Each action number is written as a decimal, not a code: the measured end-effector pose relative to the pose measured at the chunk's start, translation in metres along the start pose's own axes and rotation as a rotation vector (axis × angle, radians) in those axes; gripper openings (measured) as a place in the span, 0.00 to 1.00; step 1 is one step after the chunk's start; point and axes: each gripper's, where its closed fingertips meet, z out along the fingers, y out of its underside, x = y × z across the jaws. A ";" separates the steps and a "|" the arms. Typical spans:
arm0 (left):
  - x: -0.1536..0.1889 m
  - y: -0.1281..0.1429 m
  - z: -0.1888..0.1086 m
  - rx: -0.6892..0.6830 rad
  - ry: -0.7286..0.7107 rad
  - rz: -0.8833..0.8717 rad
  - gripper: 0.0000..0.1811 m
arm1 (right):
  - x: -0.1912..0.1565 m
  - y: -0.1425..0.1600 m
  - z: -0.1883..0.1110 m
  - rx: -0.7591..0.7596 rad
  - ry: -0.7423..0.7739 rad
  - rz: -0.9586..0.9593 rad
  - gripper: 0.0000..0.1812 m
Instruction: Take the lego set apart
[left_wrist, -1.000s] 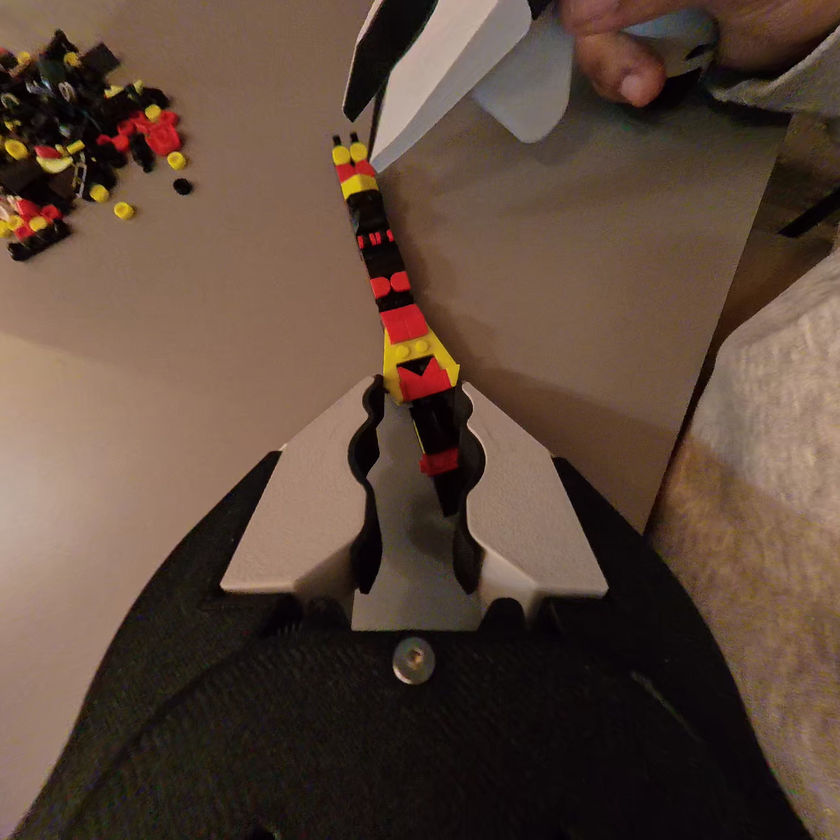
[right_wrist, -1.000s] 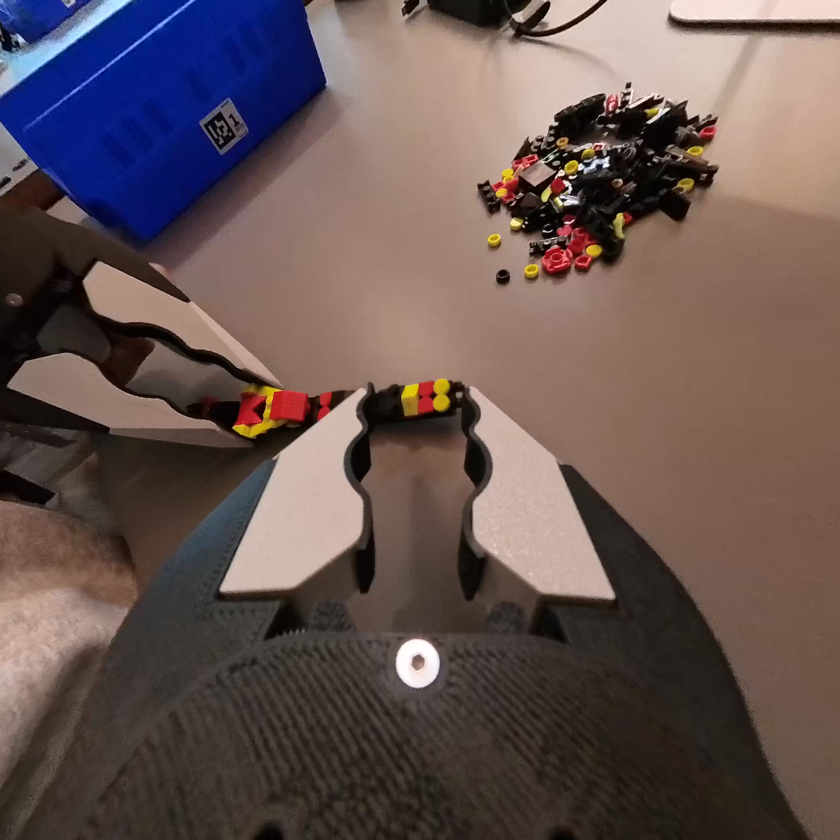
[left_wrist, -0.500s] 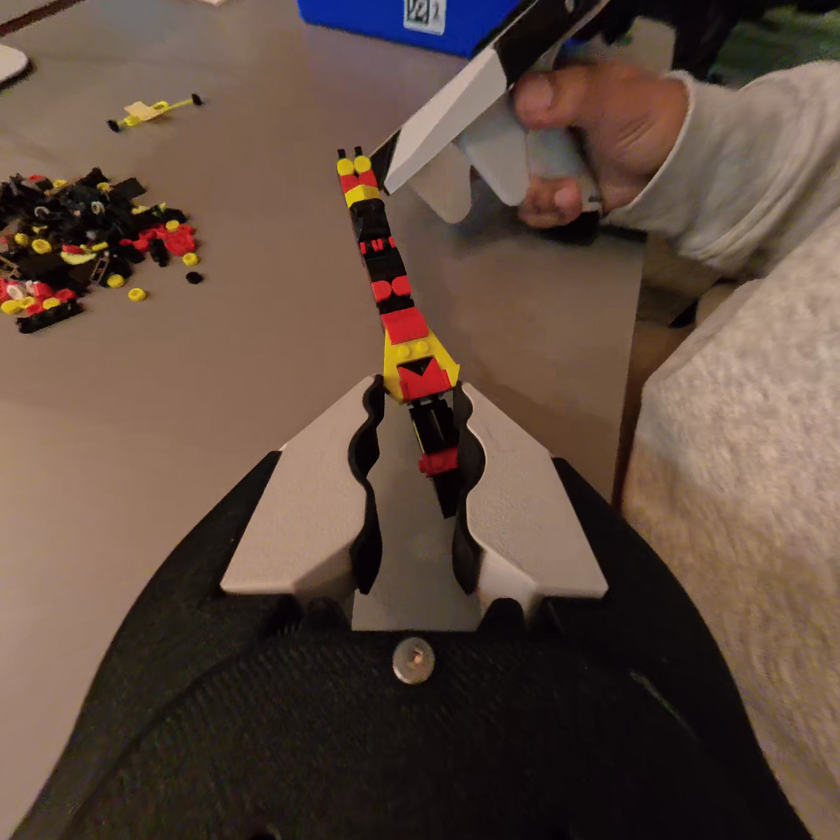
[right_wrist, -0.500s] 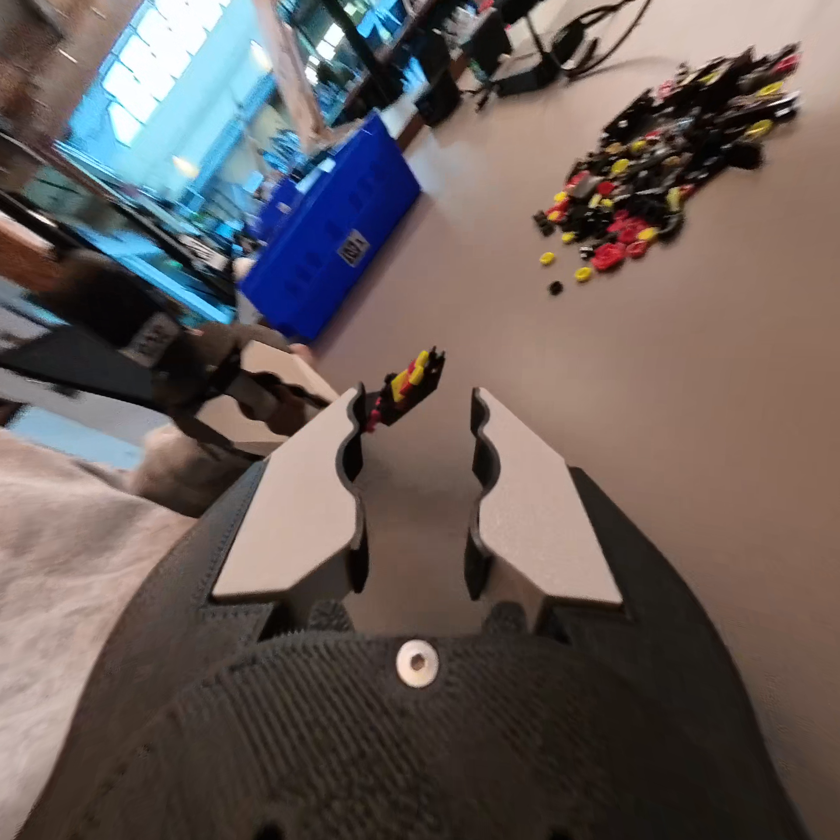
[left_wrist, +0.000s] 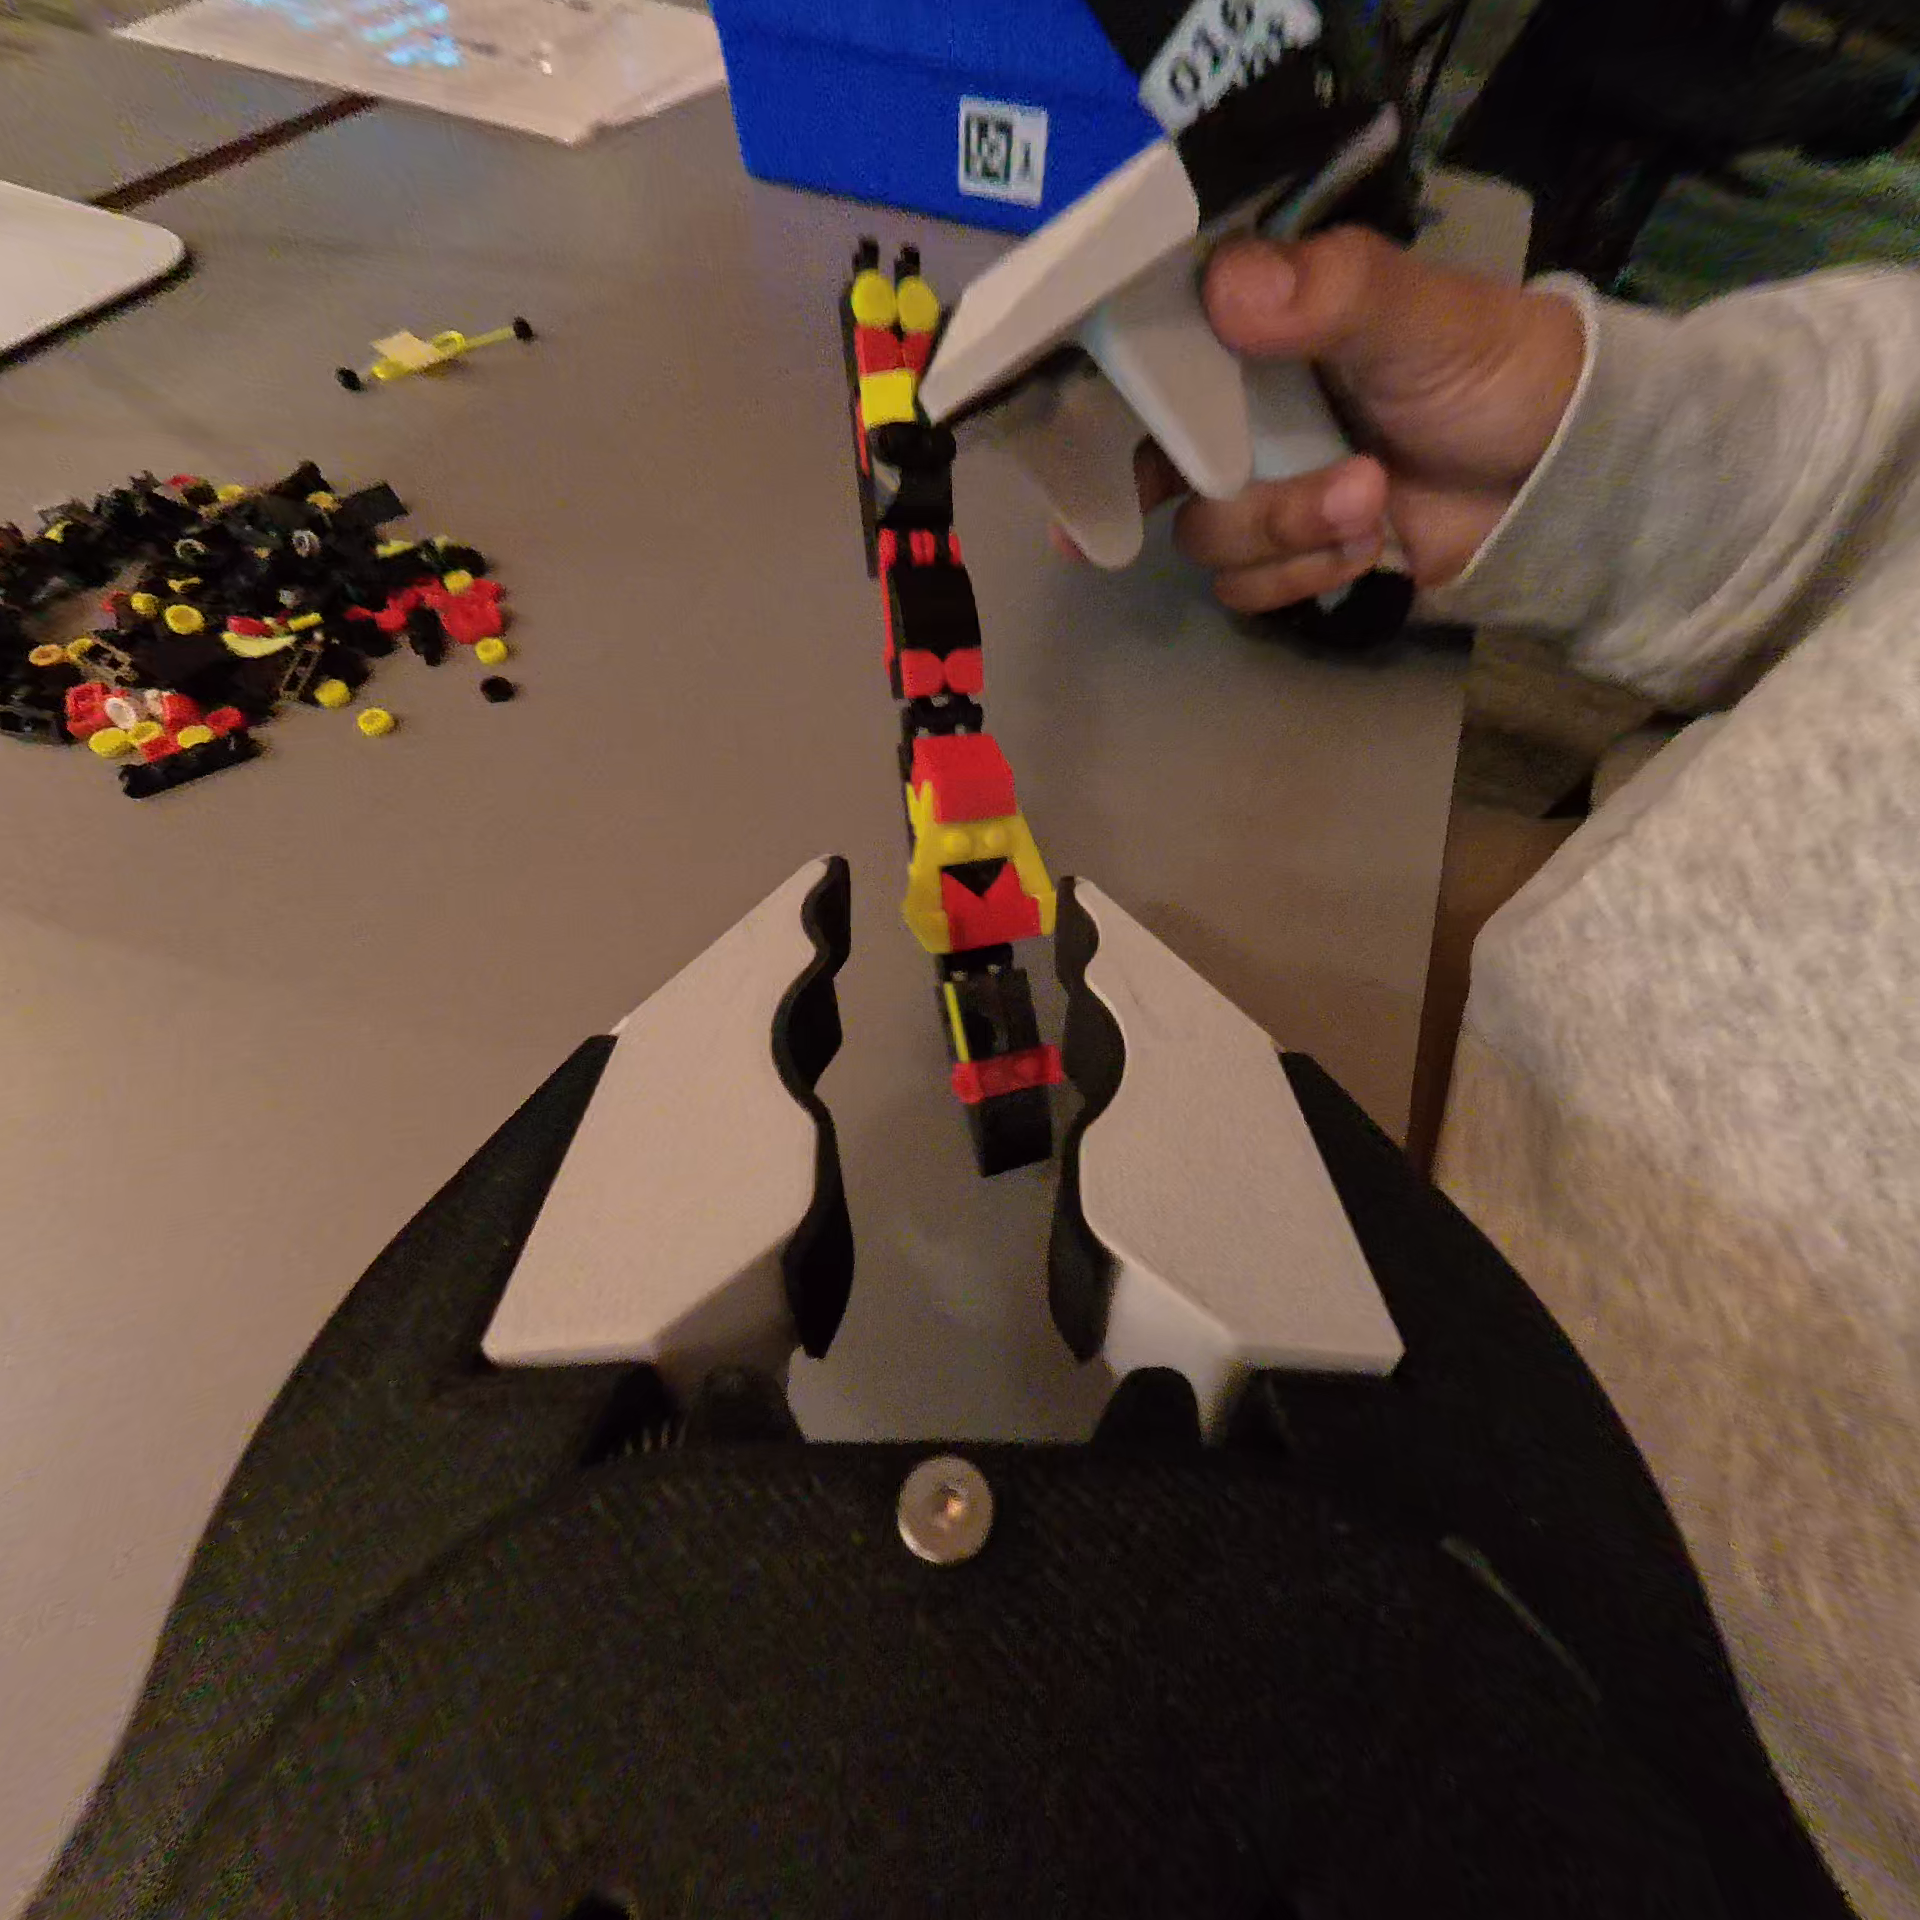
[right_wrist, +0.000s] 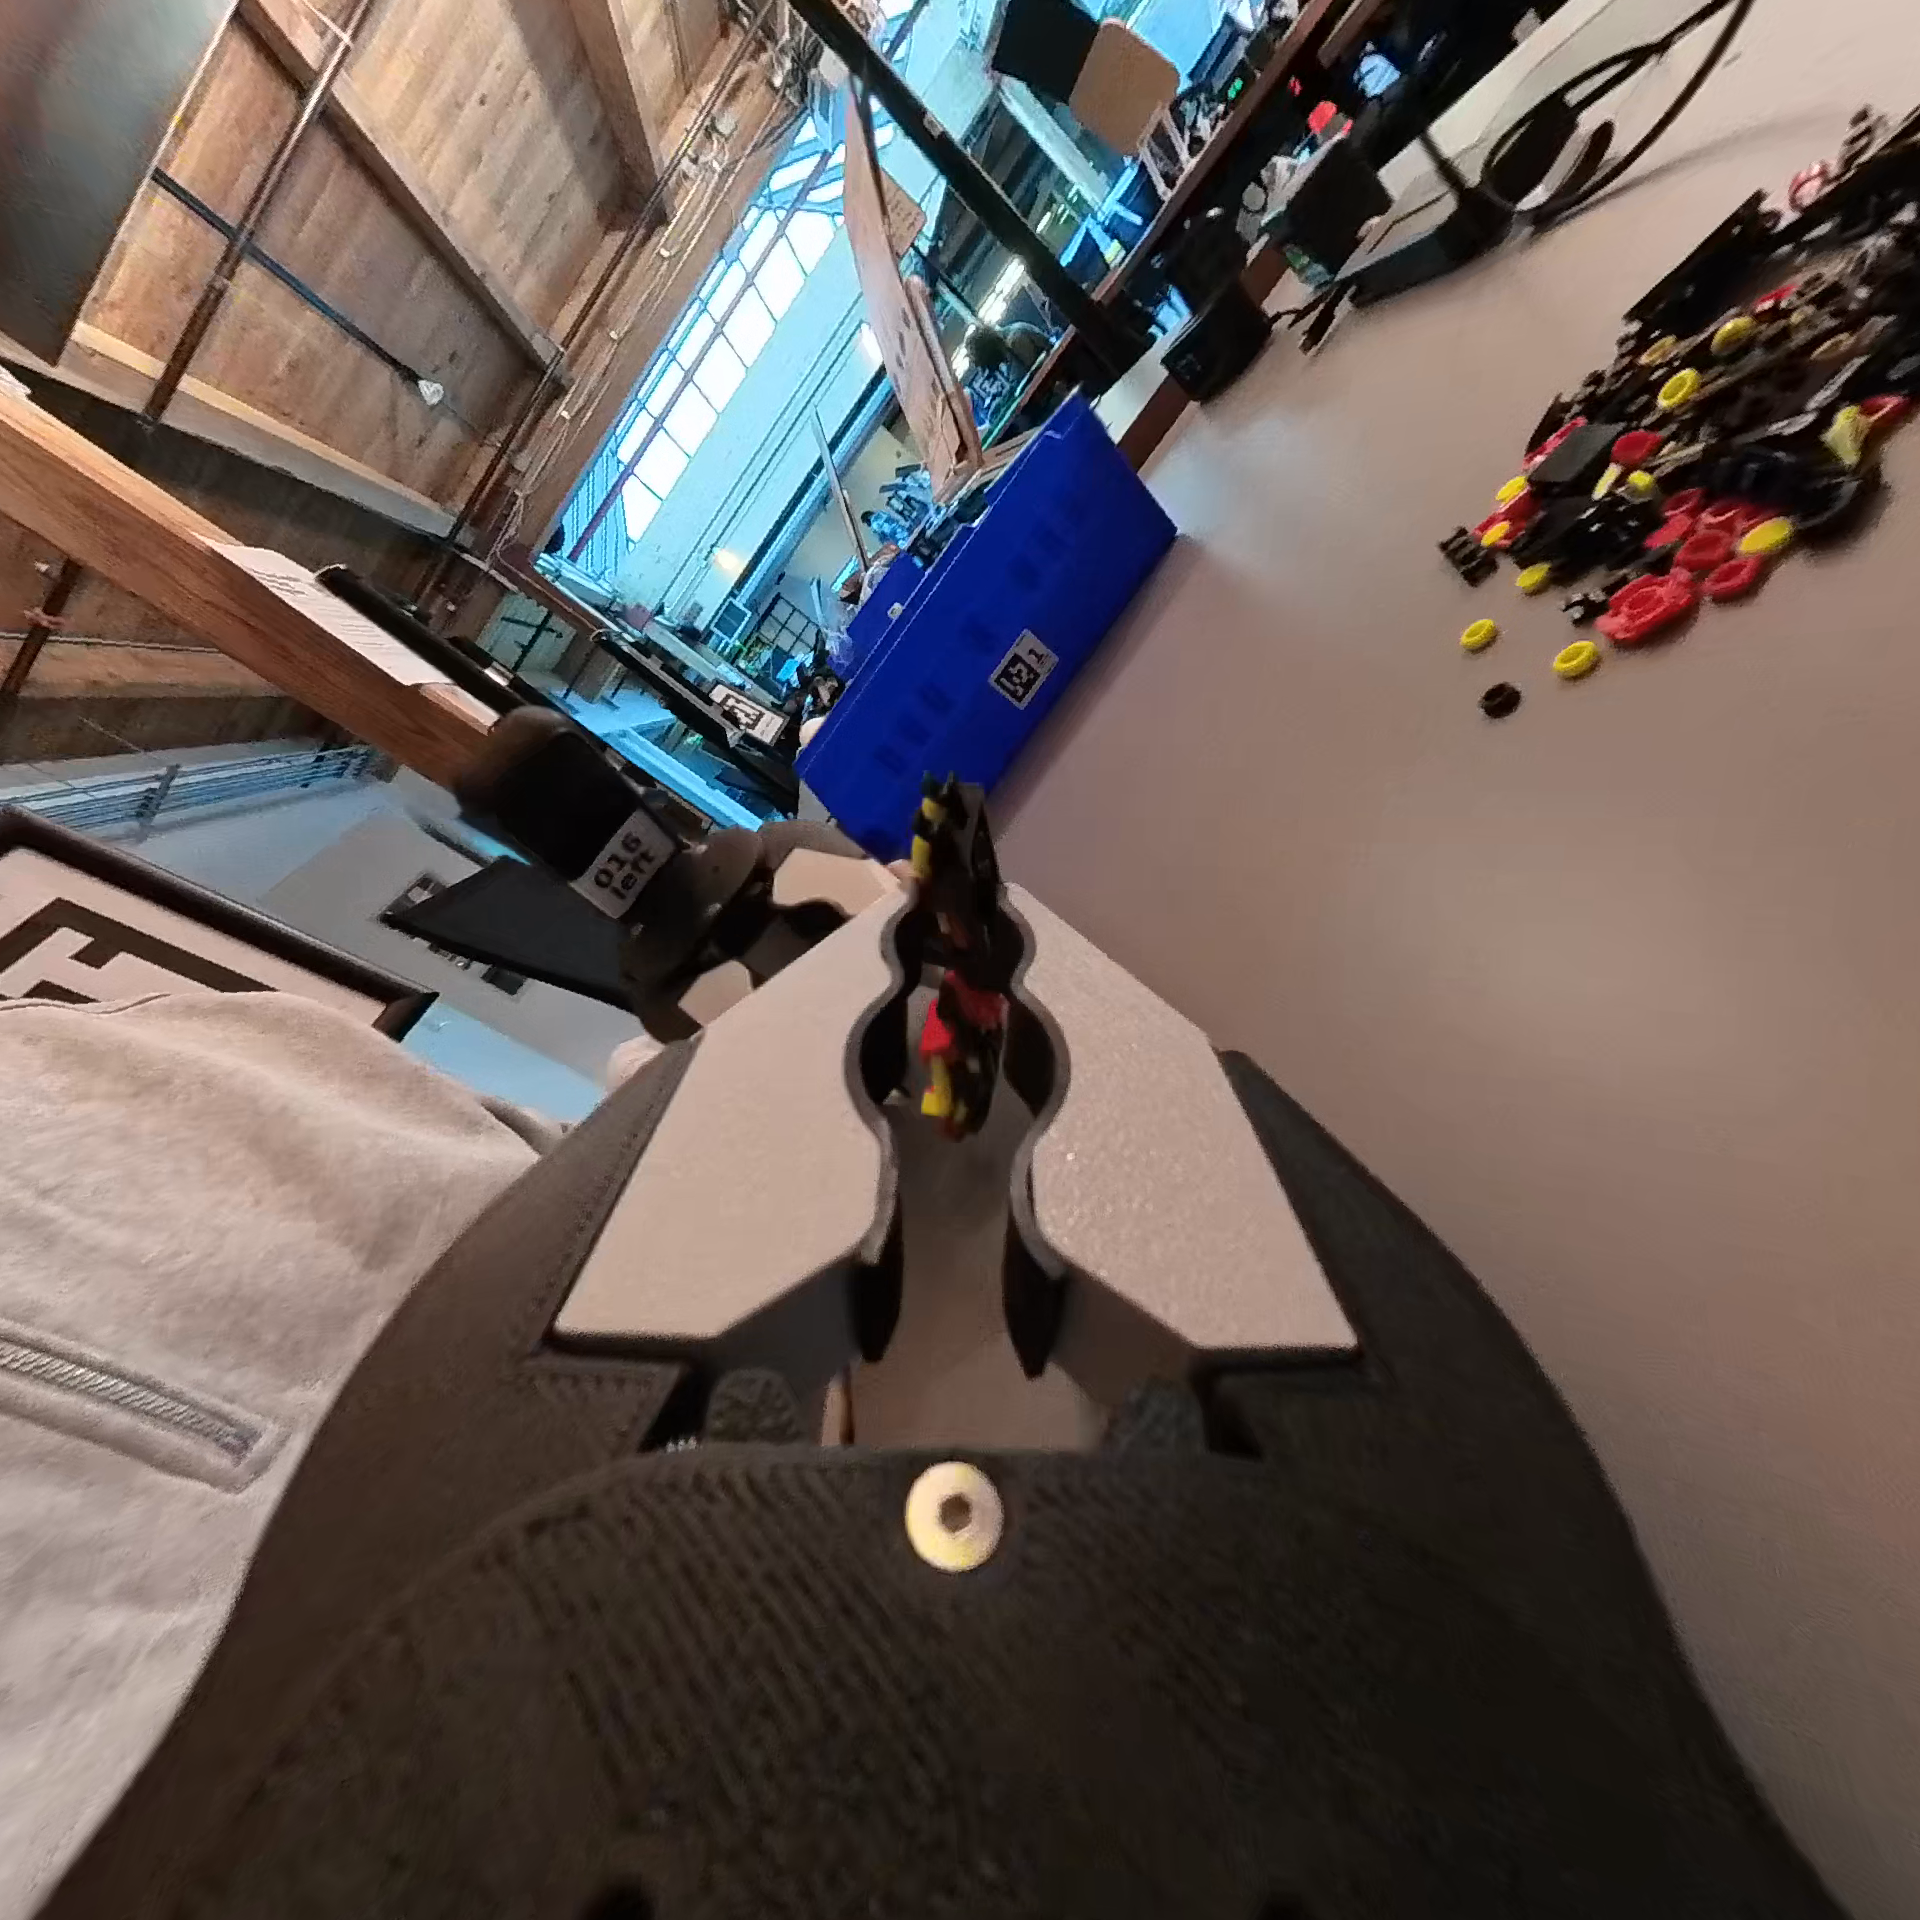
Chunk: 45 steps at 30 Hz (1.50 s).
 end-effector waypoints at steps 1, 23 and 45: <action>-0.001 -0.005 -0.003 0.032 0.010 -0.020 0.21 | 0.000 0.000 0.001 0.009 0.009 -0.008 0.05; -0.026 -0.033 0.020 0.067 0.010 -0.161 0.09 | 0.004 0.002 0.016 0.067 0.101 -0.081 0.08; -0.032 -0.028 0.023 -0.097 -0.408 0.309 0.09 | 0.005 0.010 0.025 0.023 0.227 -0.259 0.14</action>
